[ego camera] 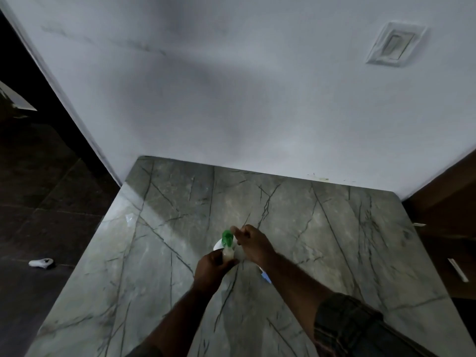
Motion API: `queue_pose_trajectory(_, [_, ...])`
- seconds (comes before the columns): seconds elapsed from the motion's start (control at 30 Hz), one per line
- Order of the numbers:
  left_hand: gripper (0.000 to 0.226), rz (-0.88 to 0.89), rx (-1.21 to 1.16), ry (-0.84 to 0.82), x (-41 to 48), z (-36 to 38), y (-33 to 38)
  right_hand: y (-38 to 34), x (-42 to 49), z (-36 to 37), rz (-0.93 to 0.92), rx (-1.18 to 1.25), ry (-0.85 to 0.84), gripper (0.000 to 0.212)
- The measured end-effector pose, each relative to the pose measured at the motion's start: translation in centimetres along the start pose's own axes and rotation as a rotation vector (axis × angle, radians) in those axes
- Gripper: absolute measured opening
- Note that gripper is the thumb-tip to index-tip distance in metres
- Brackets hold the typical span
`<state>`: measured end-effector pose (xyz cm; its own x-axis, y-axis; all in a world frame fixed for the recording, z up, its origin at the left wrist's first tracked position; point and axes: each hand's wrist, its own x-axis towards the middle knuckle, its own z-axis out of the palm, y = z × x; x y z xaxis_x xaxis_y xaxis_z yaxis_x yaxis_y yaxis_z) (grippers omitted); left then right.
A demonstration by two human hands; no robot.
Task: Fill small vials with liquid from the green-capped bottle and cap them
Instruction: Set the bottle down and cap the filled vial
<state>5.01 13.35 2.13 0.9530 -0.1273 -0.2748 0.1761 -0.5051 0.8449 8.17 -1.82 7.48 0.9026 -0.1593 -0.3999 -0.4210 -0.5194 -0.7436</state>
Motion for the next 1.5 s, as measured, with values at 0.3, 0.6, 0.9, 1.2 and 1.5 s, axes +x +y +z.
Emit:
queue_pose_trajectory(0.3, [0.038, -0.016, -0.061, 0.011, 0.2, 0.4, -0.9, 10.3, -4.8, -1.8, 0.198, -0.002, 0.413, 0.015])
queue_pose_trajectory(0.6, [0.035, -0.020, -0.093, 0.009, -0.1, 0.6, -1.6, 13.6, -4.5, 0.7, 0.283, -0.022, 0.342, 0.019])
queue_pose_trajectory(0.9, [0.027, -0.041, -0.068, -0.006, -1.2, 0.3, -1.8, 14.3, -3.5, 3.2, 0.286, -0.143, 0.279, 0.028])
queue_pose_trajectory(1.2, [0.030, -0.052, -0.033, -0.001, -1.2, 1.0, -2.3, 14.9, -4.7, 3.5, 0.199, -0.004, 0.307, 0.011])
queue_pose_trajectory(1.5, [0.030, -0.024, 0.015, 0.007, -2.0, 1.3, -1.0, 13.4, -10.7, 1.9, 0.048, 0.407, 0.239, 0.012])
